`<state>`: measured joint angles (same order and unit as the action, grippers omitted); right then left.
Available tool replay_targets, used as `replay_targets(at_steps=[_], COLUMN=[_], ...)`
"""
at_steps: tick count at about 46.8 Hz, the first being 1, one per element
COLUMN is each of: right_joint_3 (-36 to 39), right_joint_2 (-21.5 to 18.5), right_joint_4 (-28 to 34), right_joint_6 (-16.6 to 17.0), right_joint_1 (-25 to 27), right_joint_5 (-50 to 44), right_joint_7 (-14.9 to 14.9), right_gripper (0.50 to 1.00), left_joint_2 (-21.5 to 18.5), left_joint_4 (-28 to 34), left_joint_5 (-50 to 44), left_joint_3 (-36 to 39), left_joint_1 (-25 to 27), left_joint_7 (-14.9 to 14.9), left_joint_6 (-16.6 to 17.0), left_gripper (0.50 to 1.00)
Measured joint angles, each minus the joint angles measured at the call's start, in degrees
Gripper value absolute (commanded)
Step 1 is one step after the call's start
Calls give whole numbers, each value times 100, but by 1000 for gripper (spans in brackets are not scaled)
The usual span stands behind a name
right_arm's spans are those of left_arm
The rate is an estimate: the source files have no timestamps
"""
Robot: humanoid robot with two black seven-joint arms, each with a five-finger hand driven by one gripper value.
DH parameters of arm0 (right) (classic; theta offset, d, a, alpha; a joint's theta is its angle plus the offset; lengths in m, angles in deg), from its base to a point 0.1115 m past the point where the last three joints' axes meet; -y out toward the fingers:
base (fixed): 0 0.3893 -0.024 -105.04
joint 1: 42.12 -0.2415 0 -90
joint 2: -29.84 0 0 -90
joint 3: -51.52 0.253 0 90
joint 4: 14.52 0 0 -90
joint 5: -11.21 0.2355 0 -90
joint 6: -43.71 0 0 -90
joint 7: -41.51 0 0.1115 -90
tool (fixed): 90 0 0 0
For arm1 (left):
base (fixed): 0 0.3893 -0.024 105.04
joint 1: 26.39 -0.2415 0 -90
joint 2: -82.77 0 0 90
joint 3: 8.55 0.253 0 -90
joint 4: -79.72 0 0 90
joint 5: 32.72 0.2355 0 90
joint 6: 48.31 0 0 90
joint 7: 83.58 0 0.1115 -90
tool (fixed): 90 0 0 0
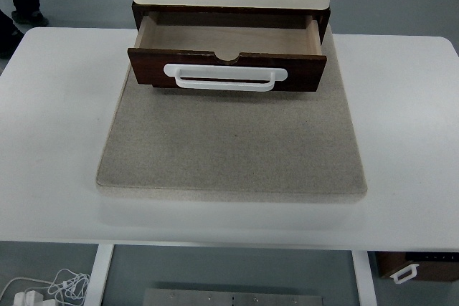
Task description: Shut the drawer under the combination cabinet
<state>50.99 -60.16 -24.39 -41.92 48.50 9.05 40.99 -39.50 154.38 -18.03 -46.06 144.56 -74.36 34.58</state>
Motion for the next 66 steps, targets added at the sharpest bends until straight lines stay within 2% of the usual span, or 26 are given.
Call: replay_targets(at_steps=[15, 20, 45, 56, 66], right_joint_3=[0, 0, 0, 0, 0], right_joint_2=[0, 0, 0, 0, 0], right_joint_4=[1, 1, 2, 1, 1], right_joint_6=[-4, 0, -2, -2, -4], right_joint_1=[0, 0, 0, -1, 0], right_joint_5=[0, 0, -3, -1, 0], right_joint_7=[0, 0, 0, -1, -1], right_gripper=[952, 952, 952, 952, 952], left_joint_2=[149, 285, 1270, 1683, 1747], left_joint_4=[700, 879, 900, 885, 889], left_joint_5=[611, 831, 1735, 1864, 1863], left_joint_3=[915, 1225, 2547, 2784, 3023], left_joint_1=[-7, -11, -106, -320, -360], left_joint_7=[-18, -105, -477, -789, -1185], left_joint_6=[35, 38, 34, -11, -152], left_gripper=[1000, 1000, 1000, 1000, 1000])
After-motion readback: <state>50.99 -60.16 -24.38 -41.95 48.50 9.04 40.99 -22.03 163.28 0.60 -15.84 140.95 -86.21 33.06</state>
